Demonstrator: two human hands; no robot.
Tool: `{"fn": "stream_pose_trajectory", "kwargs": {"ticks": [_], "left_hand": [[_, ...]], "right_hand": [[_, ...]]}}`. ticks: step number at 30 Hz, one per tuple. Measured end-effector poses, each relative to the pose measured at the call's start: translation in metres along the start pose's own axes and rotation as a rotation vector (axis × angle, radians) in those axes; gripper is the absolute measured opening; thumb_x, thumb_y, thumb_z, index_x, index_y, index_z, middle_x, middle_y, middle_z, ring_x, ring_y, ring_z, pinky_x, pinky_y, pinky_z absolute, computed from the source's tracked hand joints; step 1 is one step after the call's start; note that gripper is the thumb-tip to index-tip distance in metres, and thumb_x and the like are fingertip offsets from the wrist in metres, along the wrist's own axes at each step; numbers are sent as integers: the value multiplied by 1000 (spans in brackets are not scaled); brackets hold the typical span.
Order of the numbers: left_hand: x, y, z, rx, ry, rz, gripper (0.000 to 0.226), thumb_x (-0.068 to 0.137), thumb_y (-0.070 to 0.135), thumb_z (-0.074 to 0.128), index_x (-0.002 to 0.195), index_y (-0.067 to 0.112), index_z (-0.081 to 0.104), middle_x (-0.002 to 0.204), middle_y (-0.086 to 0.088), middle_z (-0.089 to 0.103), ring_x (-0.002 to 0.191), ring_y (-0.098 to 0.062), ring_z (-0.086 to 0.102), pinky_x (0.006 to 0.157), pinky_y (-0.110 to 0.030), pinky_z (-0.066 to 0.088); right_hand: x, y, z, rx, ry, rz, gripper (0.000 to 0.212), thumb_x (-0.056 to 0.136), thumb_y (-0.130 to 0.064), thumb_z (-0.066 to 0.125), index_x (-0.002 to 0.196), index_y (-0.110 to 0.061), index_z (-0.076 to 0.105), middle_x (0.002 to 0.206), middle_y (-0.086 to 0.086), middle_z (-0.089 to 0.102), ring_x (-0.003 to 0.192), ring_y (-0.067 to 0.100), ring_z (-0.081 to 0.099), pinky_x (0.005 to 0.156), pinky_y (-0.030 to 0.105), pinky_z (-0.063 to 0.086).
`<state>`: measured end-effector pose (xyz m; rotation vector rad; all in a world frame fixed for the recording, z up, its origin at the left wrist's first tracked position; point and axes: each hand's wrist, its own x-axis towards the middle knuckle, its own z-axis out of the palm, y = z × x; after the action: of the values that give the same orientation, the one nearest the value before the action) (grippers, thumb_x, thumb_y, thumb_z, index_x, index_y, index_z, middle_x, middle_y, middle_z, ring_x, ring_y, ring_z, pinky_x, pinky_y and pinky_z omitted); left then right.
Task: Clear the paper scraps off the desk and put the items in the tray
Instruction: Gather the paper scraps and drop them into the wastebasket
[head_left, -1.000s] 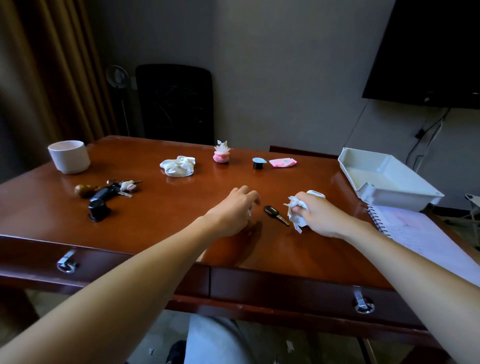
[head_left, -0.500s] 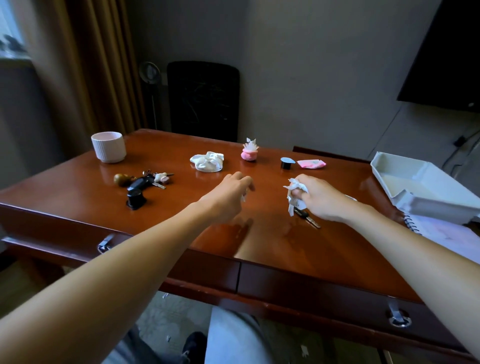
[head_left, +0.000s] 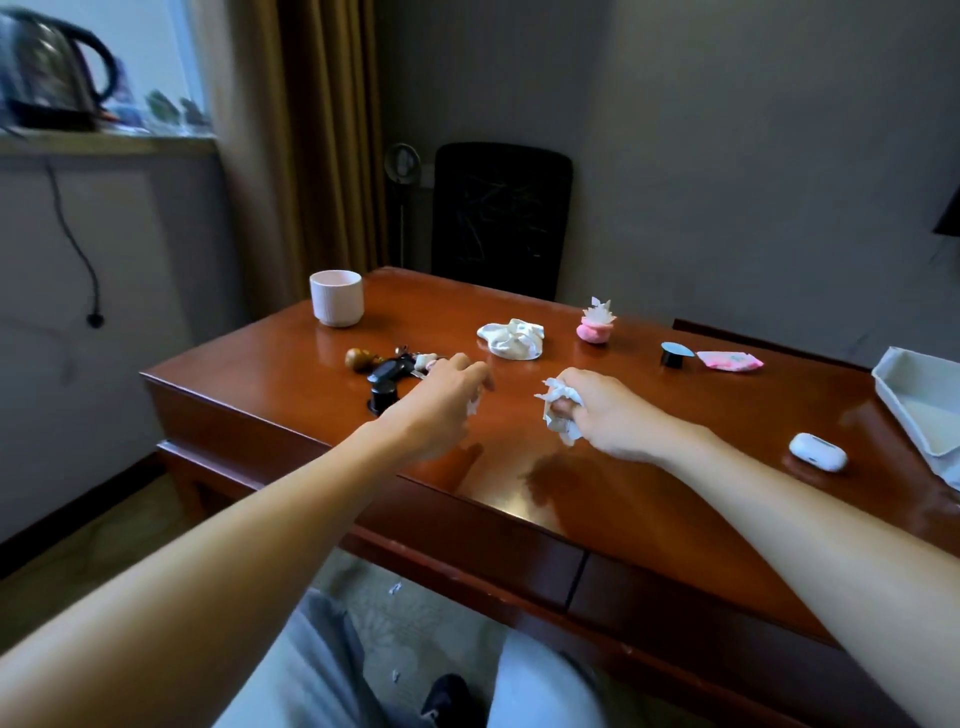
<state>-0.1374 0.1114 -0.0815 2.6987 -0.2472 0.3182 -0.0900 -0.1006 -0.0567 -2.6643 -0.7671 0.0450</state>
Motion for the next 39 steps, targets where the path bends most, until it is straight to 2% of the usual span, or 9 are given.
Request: {"fn": "stream_pose_trajectory", "kwargs": {"ticks": [9,11,15,18,25,30,33,37,39], "left_hand": [[-66,-79,-45,19,103,-138,48,86,-13,52,125,16,54,118,-3,43,109,-22,43,92,-35,47],[-84,-93,-53,35,131,-165,49,84,-15,50,122,16,55,111,-1,44,106,-23,45,90,-36,48],[-116,-124,-71,75,155,-256,52,78,-16,42,119,13,56,109,-5,46,104,-24,45,92,-41,47],[-138,-149,-81,81,188,-321,51,78,-17,42,116,14,57,107,-3,46,104,-24,45,91,-39,48],[-188,-204,-103,108,217,-448,55,78,-18,40,118,16,58,107,1,42,106,-21,44,89,-37,48],[-223,-241,-105,96,233,-542,55,82,-17,39,119,18,57,109,1,41,105,-20,42,86,-31,44],[-245,-266,-98,74,243,-603,56,80,-17,38,119,18,57,109,-1,44,106,-22,44,87,-31,45],[-277,-296,-87,37,261,-705,60,78,-19,36,120,19,57,112,-2,47,107,-20,46,87,-28,44],[-294,-311,-79,20,260,-753,61,77,-19,36,120,19,56,114,-2,47,107,-20,46,87,-27,43]], "right_hand": [[53,-102,44,11,-83,-264,16,102,-17,46,113,-8,54,108,0,55,92,21,53,72,31,40],[62,-123,52,19,-88,-306,10,102,-19,47,104,-12,54,105,6,58,88,23,55,68,33,41],[72,-165,73,44,-104,-385,6,103,-20,46,107,-17,49,101,-3,54,90,19,52,64,24,39],[78,-198,88,48,-105,-457,5,103,-21,45,105,-19,49,99,-3,51,91,18,49,67,27,36],[92,-264,134,89,-180,-567,12,100,-13,51,107,-22,49,109,-2,54,90,14,51,63,16,36],[102,-308,168,96,-243,-608,20,98,-13,55,117,-16,51,114,2,54,95,20,54,78,28,52],[108,-333,197,80,-252,-641,11,99,-17,55,109,-16,50,112,4,57,91,19,54,73,27,52],[112,-363,239,78,-320,-656,16,100,-18,51,113,-10,53,110,8,56,94,22,55,83,42,53],[113,-375,261,80,-340,-676,12,100,-19,49,110,-12,53,107,7,56,89,20,55,77,37,52]]}}
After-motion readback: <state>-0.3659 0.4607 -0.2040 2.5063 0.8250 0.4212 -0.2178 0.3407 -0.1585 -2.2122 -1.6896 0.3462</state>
